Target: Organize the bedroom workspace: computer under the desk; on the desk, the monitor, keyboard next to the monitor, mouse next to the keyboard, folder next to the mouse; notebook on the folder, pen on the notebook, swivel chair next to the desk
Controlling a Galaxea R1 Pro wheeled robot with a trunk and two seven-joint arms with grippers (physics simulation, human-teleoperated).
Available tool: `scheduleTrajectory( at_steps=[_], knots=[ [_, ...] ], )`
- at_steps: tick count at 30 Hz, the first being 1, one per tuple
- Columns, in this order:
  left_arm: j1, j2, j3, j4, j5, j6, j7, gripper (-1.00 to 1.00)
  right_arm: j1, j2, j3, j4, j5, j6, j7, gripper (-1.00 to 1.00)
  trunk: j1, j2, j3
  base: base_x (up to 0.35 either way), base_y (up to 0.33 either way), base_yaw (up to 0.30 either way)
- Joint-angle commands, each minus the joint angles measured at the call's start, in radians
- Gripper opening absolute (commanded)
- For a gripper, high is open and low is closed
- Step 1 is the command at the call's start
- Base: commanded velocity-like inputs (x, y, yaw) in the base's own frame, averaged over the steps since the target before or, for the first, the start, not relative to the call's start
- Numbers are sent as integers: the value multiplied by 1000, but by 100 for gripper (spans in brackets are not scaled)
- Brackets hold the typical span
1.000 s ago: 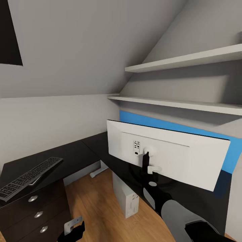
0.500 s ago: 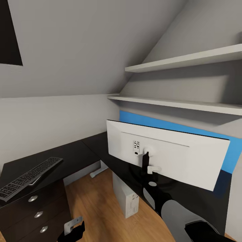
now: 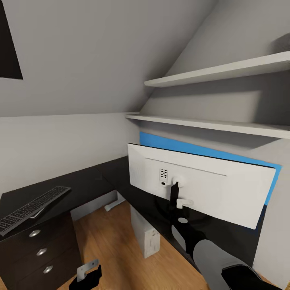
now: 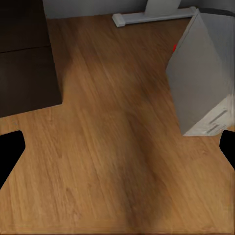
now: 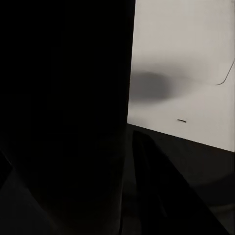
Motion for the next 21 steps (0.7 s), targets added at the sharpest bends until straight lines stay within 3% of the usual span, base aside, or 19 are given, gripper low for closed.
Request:
scheduleTrajectory(
  at_steps=[1, 9, 21],
  knots=[
    [0, 0, -2, 0, 6, -4, 4, 100, -1, -1, 13, 0, -9, -5, -8, -100, 0, -1, -1, -147, -262, 0],
    [0, 0, -2, 0, 6, -3, 4, 100, -1, 0, 13, 2, -9, -5, -8, -100, 0, -1, -1, -112, -172, 30],
    [-1, 0, -1, 0, 6, -3, 4, 100, -1, -1, 13, 2, -9, -5, -7, -100, 0, -1, -1, -5, -6, 223]
  ],
)
